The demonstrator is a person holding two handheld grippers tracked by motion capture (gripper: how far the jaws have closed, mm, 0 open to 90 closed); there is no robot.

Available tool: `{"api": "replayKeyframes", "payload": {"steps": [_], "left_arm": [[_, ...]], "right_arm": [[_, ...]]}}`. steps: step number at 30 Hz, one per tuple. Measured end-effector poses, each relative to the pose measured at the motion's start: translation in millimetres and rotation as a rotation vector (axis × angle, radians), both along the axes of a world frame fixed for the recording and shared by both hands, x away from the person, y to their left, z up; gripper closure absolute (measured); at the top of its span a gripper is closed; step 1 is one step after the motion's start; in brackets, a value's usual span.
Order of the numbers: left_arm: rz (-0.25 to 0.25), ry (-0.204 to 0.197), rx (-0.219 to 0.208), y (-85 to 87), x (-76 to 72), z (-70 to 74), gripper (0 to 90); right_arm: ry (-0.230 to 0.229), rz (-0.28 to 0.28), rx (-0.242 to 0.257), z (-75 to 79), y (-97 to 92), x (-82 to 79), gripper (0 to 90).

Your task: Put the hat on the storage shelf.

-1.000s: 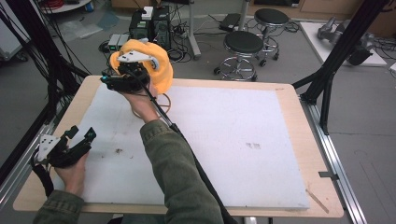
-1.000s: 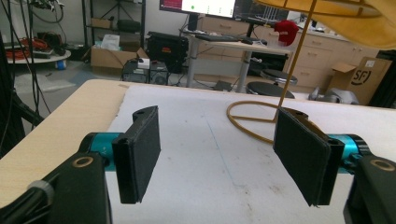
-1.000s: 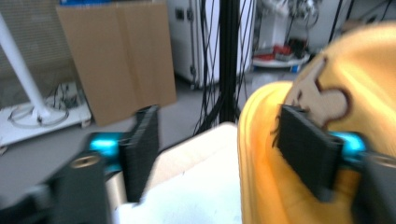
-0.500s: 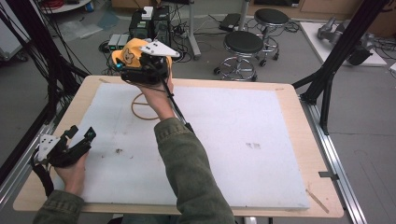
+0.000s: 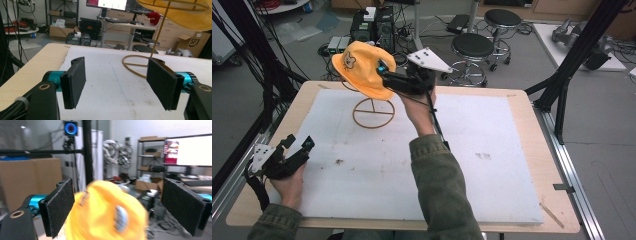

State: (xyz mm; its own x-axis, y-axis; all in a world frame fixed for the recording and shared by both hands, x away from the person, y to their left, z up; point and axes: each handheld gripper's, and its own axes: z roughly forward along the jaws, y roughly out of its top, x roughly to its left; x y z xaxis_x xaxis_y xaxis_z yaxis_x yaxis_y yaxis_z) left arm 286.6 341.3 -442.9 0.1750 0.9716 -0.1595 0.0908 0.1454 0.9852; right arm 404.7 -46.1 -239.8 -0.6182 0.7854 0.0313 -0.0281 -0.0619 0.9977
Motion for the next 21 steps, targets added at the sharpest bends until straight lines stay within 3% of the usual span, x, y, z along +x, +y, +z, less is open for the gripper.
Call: {"api": "replayKeyframes", "payload": {"steps": [10, 21], "left_arm": [[-0.009, 0.001, -0.002, -1.6, -2.1, 1.3, 32.1], [-0.019, 0.007, -0.002, -3.2, -4.7, 1.6, 31.9]], "right_arm": [[0.006, -0.125, 0.069, -15.0, -89.7, -24.2, 11.2], [0.036, -0.232, 0.102, -42.9, -167.0, -55.5, 11.2]]}}
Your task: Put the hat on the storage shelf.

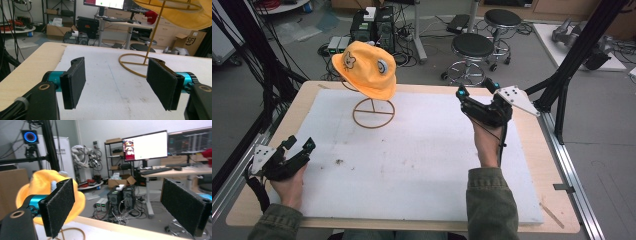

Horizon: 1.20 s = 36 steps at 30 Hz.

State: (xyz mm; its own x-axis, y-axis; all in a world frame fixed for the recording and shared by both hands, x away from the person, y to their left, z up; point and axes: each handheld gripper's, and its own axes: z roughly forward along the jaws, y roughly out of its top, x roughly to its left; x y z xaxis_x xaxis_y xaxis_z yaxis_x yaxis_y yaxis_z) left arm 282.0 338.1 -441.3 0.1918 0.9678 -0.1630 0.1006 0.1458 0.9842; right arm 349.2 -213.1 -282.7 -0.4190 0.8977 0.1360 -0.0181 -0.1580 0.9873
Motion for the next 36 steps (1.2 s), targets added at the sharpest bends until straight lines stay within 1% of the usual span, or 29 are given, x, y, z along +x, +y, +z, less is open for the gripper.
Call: {"api": "replayKeyframes", "payload": {"steps": [1, 4, 9, 12, 15, 20, 22, 23, 28, 29, 30, 31, 34, 35, 36], "left_arm": [[-0.002, 0.001, 0.002, 0.1, -0.1, 0.0, 31.9], [-0.002, 0.002, 0.003, -0.9, -0.2, -0.1, 31.9], [-0.006, -0.004, 0.011, -3.2, -1.9, 0.7, 31.9], [-0.011, -0.004, 0.020, -4.9, -2.3, 0.8, 31.9], [-0.013, -0.003, 0.016, -5.9, -2.0, 0.4, 31.8], [-0.012, -0.002, 0.016, -6.1, -1.9, 0.3, 31.9], [-0.011, -0.001, 0.014, -6.1, -1.8, 0.1, 31.9], [-0.011, -0.001, 0.016, -6.1, -1.7, 0.1, 31.8], [-0.013, 0.003, 0.021, -6.2, -2.1, 0.1, 31.9], [-0.013, 0.003, 0.021, -6.2, -2.2, 0.1, 31.8], [-0.013, 0.002, 0.021, -6.4, -2.1, 0.0, 31.9], [-0.013, 0.002, 0.021, -6.4, -2.1, 0.0, 31.9], [-0.015, 0.004, 0.019, -6.5, -1.8, -0.2, 31.9], [-0.014, 0.004, 0.017, -6.8, -1.8, -0.2, 31.9], [-0.014, 0.003, 0.019, -6.7, -1.8, -0.1, 31.9]], "right_arm": [[-0.002, -0.015, -0.025, -2.7, -5.5, -3.7, 11.2], [0.000, -0.036, -0.065, -7.6, -14.7, -11.5, 11.2], [0.006, -0.046, -0.081, -15.7, -27.5, -24.2, 11.2], [0.021, -0.046, -0.115, -22.2, -32.5, -31.5, 11.2], [0.026, -0.049, -0.139, -27.7, -37.9, -38.0, 11.2], [0.032, -0.071, -0.147, -36.1, -48.8, -45.1, 11.2], [0.061, -0.077, -0.145, -38.7, -54.1, -47.0, 11.1], [0.067, -0.081, -0.145, -39.0, -56.3, -47.9, 11.2], [0.056, -0.091, -0.128, -37.1, -64.9, -55.4, 11.2], [0.057, -0.092, -0.138, -37.0, -66.4, -57.2, 11.2], [0.052, -0.098, -0.162, -38.6, -69.2, -62.0, 11.2], [0.052, -0.098, -0.162, -38.6, -69.2, -62.0, 11.2], [0.061, -0.115, -0.192, -43.6, -76.2, -69.4, 11.2], [0.064, -0.124, -0.196, -46.8, -80.4, -72.8, 11.2], [0.072, -0.129, -0.189, -49.6, -83.7, -75.6, 11.2]]}}
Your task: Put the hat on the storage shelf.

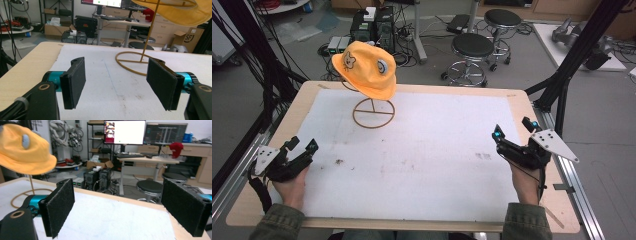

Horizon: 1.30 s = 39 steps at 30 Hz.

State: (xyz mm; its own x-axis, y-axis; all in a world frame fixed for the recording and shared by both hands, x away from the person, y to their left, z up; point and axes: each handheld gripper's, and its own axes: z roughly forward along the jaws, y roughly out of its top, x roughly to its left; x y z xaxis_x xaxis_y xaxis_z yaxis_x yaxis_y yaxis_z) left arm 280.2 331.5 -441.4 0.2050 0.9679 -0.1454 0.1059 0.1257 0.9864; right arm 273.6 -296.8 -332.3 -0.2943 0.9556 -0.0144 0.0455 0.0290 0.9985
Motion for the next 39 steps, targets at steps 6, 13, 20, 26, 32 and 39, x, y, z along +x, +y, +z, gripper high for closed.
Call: {"api": "replayKeyframes", "payload": {"steps": [6, 13, 20, 26, 32, 39], "left_arm": [[-0.001, 0.001, 0.000, -1.1, 0.6, -0.1, 31.9], [-0.002, 0.005, -0.001, -1.0, 1.1, -0.3, 31.9], [-0.001, 0.007, -0.003, -0.8, 1.5, -0.6, 31.9], [-0.001, 0.010, -0.004, -0.9, 2.0, -0.9, 31.9], [-0.002, 0.018, -0.010, -1.3, 2.7, -1.6, 31.8], [-0.006, 0.027, -0.005, -2.5, 0.8, -1.5, 31.9]], "right_arm": [[0.035, -0.042, 0.030, -22.2, -20.4, -10.7, 11.2], [0.080, -0.073, 0.052, -47.3, -33.6, -17.8, 11.1], [0.124, -0.082, 0.046, -65.1, -38.1, -23.8, 11.2], [0.159, -0.099, 0.015, -82.8, -38.1, -26.3, 11.2], [0.183, -0.167, -0.008, -101.8, -37.3, -33.6, 11.2], [0.176, -0.219, 0.028, -109.5, -41.8, -44.0, 11.2]]}}
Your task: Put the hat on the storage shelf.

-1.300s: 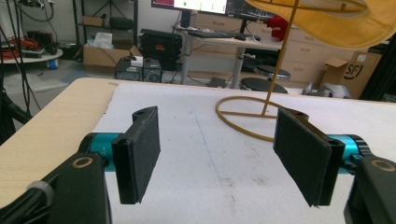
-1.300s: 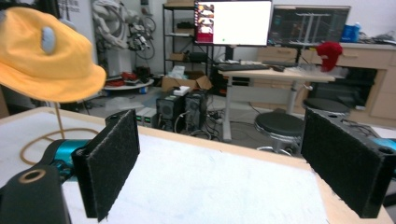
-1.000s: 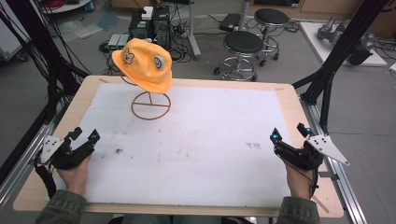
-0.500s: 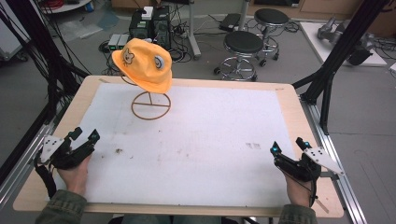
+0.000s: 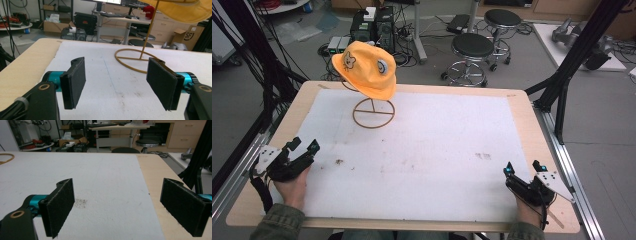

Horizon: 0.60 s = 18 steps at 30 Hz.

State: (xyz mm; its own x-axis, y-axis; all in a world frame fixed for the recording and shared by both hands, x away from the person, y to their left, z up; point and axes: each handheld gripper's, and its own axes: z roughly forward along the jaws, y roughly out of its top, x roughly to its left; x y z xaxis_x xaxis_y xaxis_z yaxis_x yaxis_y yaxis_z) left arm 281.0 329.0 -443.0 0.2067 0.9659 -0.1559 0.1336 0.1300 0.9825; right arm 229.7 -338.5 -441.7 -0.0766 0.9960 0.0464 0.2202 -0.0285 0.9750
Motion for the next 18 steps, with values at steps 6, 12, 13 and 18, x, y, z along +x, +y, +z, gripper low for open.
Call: {"api": "replayKeyframes", "payload": {"steps": [6, 12, 13, 18], "left_arm": [[-0.012, 0.018, -0.011, -4.5, -0.5, -1.5, 31.9], [-0.028, 0.021, -0.001, -9.8, 1.8, -1.8, 31.9], [-0.027, 0.021, -0.001, -9.9, 2.2, -1.9, 31.9], [-0.022, 0.023, -0.009, -9.2, 4.3, -2.4, 32.0]], "right_arm": [[-0.004, -0.020, 0.089, -0.4, -1.9, -14.5, 11.2], [-0.008, -0.031, 0.086, -0.3, -0.2, -21.0, 11.2], [-0.008, -0.030, 0.082, -1.1, 0.1, -20.1, 11.2], [0.018, -0.021, 0.063, -5.3, 0.7, -18.1, 11.2]]}}
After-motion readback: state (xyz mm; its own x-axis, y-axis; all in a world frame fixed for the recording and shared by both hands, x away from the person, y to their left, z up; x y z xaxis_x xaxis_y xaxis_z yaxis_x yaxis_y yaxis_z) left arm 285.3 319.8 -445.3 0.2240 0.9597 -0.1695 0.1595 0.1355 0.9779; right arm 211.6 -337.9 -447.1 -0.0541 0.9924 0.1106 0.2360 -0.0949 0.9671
